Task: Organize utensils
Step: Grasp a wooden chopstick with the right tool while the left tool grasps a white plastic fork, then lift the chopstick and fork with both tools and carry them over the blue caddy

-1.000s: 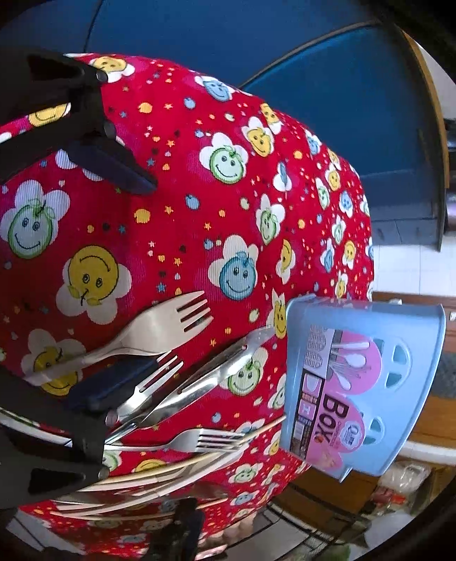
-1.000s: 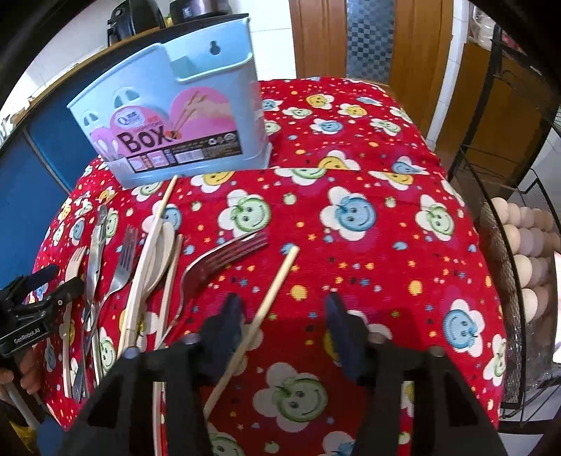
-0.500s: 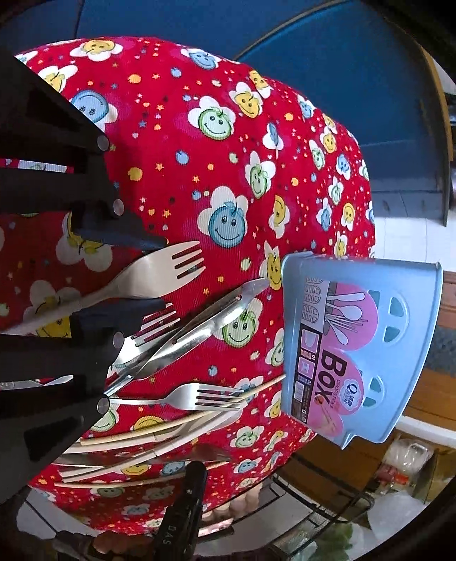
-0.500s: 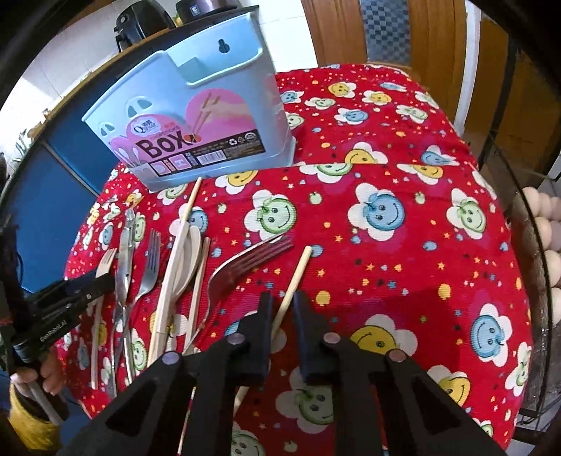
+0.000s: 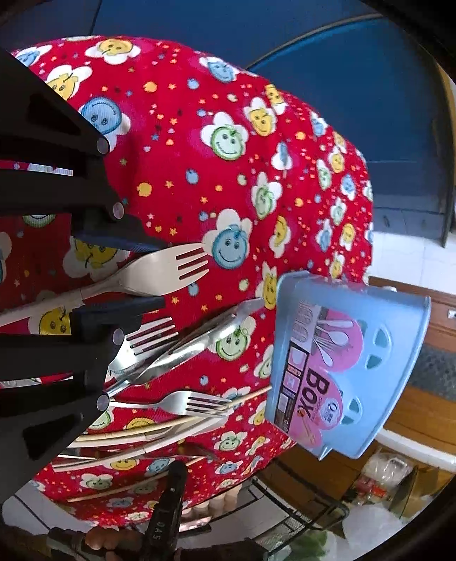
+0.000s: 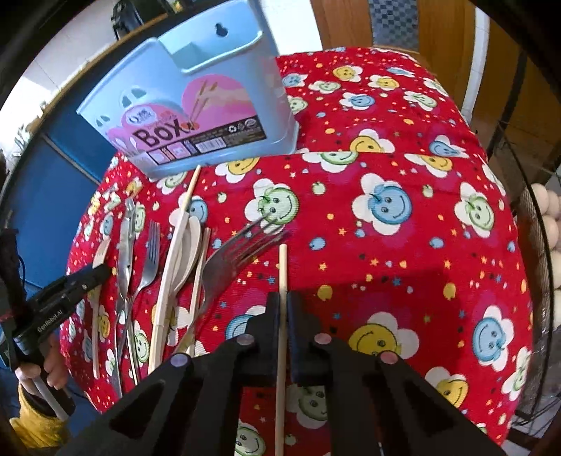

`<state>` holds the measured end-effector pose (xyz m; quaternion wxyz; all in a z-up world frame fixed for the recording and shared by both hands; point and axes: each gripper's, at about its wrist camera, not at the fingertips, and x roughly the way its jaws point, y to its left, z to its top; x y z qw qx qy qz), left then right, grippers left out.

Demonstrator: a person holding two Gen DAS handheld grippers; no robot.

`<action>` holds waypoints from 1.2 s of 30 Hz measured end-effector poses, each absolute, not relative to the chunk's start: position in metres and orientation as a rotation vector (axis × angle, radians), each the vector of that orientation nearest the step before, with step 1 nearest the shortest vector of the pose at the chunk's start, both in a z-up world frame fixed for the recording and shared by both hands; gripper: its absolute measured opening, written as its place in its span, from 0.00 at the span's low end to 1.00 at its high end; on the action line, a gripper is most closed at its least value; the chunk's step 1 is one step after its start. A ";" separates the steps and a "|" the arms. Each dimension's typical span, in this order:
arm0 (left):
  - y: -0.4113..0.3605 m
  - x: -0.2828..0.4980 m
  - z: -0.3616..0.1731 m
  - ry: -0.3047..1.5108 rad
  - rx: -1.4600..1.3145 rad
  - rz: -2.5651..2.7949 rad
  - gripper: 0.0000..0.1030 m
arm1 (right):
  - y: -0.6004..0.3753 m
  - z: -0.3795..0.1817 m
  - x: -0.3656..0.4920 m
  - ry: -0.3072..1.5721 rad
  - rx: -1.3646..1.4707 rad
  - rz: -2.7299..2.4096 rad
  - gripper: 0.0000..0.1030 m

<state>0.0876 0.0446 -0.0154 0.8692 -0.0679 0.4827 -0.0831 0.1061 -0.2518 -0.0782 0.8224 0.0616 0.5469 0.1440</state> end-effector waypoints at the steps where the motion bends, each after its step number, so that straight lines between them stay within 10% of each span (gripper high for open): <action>1: 0.047 0.088 -0.016 1.016 -0.160 -0.181 0.25 | -0.250 -0.078 0.109 1.179 0.117 0.308 0.06; 25: 0.070 0.094 -0.022 1.011 -0.393 -0.367 0.26 | -0.251 -0.069 0.116 1.161 0.125 0.347 0.06; 29: 0.069 0.093 -0.020 0.999 -0.391 -0.388 0.03 | -0.258 -0.060 0.109 1.127 0.155 0.375 0.06; 36: 0.062 0.087 -0.010 0.948 -0.350 -0.379 0.04 | -0.251 -0.032 0.096 0.985 0.173 0.422 0.06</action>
